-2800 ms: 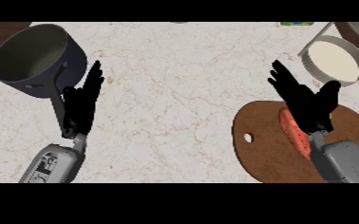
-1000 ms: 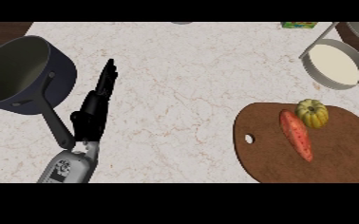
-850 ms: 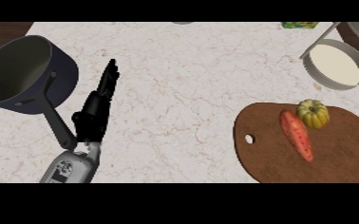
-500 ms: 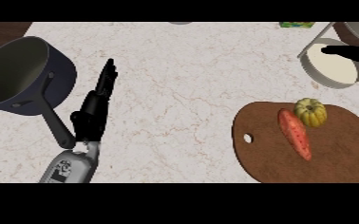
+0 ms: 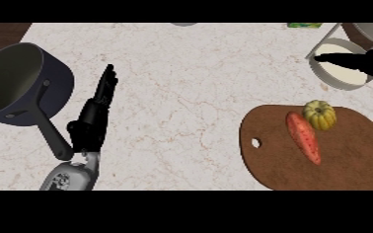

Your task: Pick the squash from the cutting board and place it in the tiered basket

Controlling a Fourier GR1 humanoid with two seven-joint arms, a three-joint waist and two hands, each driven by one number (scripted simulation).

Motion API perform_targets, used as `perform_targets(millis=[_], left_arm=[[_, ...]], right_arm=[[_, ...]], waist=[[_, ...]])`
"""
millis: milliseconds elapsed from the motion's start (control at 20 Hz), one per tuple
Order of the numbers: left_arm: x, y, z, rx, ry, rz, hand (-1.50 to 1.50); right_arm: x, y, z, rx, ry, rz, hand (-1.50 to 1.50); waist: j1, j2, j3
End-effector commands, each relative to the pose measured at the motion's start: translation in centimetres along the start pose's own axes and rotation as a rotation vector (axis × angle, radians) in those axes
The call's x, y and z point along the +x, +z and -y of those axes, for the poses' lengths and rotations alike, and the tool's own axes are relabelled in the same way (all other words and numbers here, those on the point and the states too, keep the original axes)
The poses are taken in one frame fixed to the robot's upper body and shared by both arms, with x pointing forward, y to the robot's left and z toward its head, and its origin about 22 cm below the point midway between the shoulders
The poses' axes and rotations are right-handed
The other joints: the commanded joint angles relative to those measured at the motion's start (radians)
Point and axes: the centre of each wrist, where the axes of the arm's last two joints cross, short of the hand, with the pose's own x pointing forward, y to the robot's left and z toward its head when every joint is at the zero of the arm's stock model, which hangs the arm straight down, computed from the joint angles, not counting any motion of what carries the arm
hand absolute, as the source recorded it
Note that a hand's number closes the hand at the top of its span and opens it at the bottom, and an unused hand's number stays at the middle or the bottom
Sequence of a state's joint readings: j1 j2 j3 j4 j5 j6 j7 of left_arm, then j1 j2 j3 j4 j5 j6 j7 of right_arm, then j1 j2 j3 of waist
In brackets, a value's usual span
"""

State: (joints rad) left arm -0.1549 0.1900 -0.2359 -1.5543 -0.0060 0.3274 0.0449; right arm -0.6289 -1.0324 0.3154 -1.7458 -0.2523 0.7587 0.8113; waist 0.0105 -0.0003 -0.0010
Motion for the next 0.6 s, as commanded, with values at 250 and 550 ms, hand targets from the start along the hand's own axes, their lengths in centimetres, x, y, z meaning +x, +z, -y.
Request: perform_targets(millis=[250,550], left_arm=[[0.8,-1.0,0.6,0.031,-0.004,-0.004,0.0],[-0.3,-0.1,-0.2,0.0,0.005,-0.009,0.0]], right_arm=[[0.5,-1.2,-2.5,0.065,0.121,-0.137,-1.5],[0.9,-1.8,-2.3,0.042,0.189,-0.169,-1.5]], waist=[[-0.013,-0.001,0.001],[-0.006,0.0,0.001]])
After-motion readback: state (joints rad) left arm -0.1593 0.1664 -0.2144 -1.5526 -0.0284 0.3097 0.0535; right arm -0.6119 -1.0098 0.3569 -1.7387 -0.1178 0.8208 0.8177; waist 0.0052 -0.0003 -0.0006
